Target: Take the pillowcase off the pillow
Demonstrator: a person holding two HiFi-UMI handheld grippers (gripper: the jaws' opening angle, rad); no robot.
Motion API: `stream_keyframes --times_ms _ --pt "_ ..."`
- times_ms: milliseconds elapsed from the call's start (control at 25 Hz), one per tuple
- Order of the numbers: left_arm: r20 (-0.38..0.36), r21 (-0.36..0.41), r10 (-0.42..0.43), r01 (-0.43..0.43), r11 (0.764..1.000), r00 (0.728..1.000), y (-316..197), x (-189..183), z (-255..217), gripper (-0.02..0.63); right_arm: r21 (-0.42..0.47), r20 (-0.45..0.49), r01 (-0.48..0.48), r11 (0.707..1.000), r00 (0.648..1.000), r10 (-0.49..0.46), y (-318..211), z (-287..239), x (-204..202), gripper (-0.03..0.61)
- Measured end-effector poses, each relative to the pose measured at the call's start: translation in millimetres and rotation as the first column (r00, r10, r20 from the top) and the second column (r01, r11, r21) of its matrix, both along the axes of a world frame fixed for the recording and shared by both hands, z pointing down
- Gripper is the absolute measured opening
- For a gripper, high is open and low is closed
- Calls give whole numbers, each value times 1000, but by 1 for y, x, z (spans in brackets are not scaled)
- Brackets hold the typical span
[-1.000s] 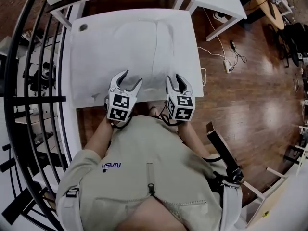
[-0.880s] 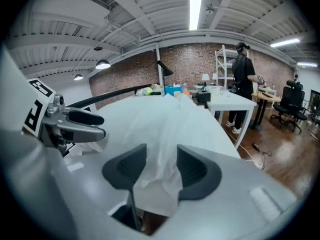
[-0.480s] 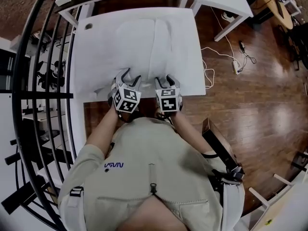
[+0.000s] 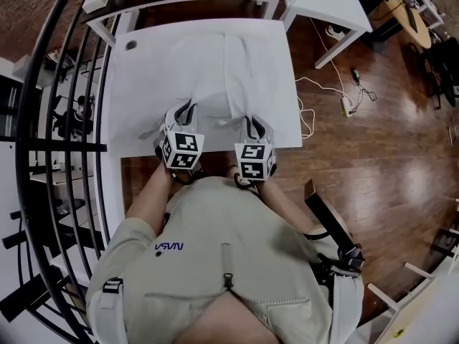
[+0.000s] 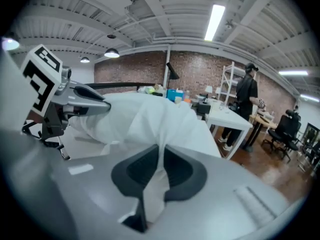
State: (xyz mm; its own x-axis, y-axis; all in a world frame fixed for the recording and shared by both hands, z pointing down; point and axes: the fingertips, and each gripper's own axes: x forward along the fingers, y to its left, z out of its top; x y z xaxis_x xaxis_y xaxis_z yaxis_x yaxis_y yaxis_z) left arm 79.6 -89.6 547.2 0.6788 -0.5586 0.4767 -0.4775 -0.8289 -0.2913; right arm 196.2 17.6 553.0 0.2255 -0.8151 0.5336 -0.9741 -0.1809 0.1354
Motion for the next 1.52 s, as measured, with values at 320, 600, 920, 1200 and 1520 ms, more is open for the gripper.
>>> stream_keyframes --times_ms 320,600,920,1200,1520 --pt "-63 -17 -41 40 999 997 -27 1 -26 29 49 21 -128 991 992 127 16 -16 43 28" --pt "-72 -60 -77 73 996 994 -35 -17 -28 22 -36 28 -207 978 978 208 48 16 87 20" --pt "9 -159 -77 77 984 997 12 -33 38 25 -224 94 -150 963 980 174 62 103 82 21" --pt "-19 -104 -74 72 992 997 14 -30 17 80 -107 206 -117 987 969 137 69 67 85 83" --pt "-179 -140 -109 84 987 978 23 -22 -55 100 158 332 -65 985 943 9 50 -35 78 89"
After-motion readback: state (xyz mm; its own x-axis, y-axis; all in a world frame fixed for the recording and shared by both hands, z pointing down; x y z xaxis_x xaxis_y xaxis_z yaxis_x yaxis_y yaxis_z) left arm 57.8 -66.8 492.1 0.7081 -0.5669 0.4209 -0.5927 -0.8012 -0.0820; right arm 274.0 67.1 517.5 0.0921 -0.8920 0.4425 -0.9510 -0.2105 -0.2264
